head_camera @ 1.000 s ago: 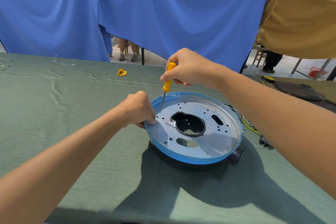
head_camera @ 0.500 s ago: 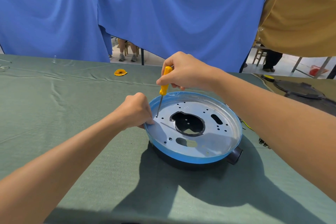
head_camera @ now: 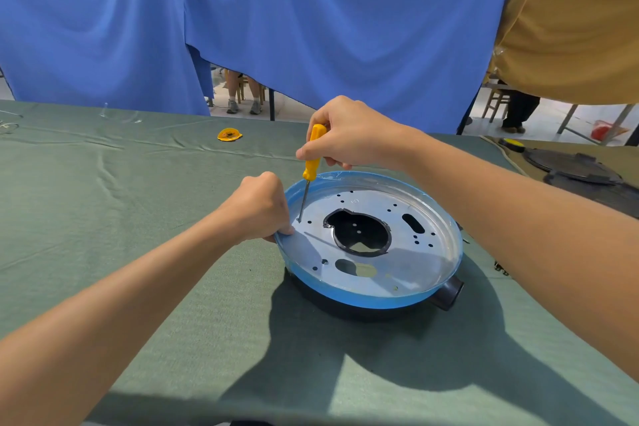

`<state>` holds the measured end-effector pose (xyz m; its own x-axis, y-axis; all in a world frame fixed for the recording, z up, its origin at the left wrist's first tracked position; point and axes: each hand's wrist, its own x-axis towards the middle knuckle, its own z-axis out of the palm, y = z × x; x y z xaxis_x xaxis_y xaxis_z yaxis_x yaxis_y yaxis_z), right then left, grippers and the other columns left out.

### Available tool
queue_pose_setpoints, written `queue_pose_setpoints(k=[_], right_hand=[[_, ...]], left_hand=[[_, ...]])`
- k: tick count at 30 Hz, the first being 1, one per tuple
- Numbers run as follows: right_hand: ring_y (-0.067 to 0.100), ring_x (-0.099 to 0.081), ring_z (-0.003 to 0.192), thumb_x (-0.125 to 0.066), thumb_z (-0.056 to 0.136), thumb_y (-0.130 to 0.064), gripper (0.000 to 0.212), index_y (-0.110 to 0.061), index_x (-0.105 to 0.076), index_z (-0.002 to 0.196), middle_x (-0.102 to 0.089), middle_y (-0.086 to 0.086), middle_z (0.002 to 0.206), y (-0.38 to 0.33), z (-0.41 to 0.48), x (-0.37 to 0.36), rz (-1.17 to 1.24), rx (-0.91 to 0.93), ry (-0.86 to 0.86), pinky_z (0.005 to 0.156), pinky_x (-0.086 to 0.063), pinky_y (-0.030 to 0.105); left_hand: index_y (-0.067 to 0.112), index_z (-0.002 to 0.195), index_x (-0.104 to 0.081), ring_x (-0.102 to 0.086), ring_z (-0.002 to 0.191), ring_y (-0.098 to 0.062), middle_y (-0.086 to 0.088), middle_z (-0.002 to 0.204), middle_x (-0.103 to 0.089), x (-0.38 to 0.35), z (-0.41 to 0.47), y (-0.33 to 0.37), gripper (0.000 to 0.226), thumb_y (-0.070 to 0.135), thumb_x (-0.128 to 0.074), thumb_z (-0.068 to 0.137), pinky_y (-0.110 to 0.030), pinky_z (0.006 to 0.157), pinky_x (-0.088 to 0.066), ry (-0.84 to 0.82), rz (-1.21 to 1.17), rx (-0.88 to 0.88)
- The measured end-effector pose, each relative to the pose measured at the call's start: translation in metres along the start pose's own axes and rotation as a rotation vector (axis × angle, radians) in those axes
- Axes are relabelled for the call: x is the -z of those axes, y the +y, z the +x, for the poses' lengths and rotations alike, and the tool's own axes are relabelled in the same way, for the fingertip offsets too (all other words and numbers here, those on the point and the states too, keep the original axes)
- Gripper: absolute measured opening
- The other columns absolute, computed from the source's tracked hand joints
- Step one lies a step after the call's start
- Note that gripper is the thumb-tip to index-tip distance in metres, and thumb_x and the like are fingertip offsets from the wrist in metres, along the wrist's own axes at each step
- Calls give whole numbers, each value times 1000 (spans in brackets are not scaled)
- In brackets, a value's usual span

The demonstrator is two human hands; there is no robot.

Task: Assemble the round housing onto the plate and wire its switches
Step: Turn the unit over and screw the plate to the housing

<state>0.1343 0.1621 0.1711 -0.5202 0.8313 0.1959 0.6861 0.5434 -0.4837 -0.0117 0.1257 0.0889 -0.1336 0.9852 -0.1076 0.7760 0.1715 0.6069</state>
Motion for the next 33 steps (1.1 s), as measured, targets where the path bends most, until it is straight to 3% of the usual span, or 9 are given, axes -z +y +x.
queue_pose_setpoints(k=[4,9,13,18,22,27,30,33], right_hand=[[5,-54,47,-71,86,-29,22,-8,-65,86,-60,0,63,-1,-2,-1,20,15,-24,46,-43,16],[4,-53,45,-72,86,-27,20,-7,-65,86,-59,1,61,-1,-4,-2,39,43,-50,47,-44,17],[5,-53,46,-71,86,-27,22,-6,-66,89,-60,2,62,0,-2,-2,37,49,-43,47,-46,18],[2,-54,44,-71,87,-28,19,-10,-65,87,-61,0,63,1,-1,-3,19,74,-51,47,-46,17],[-3,-53,40,-70,89,-29,16,-15,-62,83,-59,-2,63,2,0,-4,9,97,-53,46,-44,15],[-4,-52,38,-70,88,-29,19,-20,-59,77,-59,-3,61,0,2,-8,-26,123,-68,44,-42,14],[1,-53,42,-70,88,-30,19,-20,-59,77,-58,-4,62,0,3,-10,-64,136,-67,45,-43,15],[2,-54,45,-71,87,-31,17,-20,-61,79,-58,-4,64,0,5,-10,-85,151,-64,44,-43,15]], left_hand=[[2,90,-78,-66,65,-18,-12,85,-71,0,0,4,12,-6,-74,82,-18,49,-52,-10,-18,25],[2,88,-78,-70,72,-22,-14,87,-73,3,-2,0,11,-1,-79,78,-21,57,-56,-28,-68,18],[3,88,-78,-71,75,-23,-14,88,-72,0,-1,-1,9,1,-78,80,-29,67,-61,4,22,-22],[7,87,-79,-67,71,-19,-12,87,-72,5,4,-3,16,-7,-73,80,-19,53,-53,-87,-19,-10],[10,105,-72,-71,71,-23,-13,87,-69,13,2,-9,33,-8,-76,78,-21,56,-57,-183,-193,-9],[21,132,-55,-74,84,-30,-16,104,-71,20,0,-13,64,-8,-75,80,-27,62,-60,-300,-337,9],[25,131,-54,-71,96,-39,-20,113,-68,23,-1,-18,61,-8,-70,83,-33,67,-61,-324,-432,22],[28,135,-53,-71,94,-41,-22,115,-68,22,-1,-24,56,-6,-60,91,-37,67,-62,-320,-513,25]])
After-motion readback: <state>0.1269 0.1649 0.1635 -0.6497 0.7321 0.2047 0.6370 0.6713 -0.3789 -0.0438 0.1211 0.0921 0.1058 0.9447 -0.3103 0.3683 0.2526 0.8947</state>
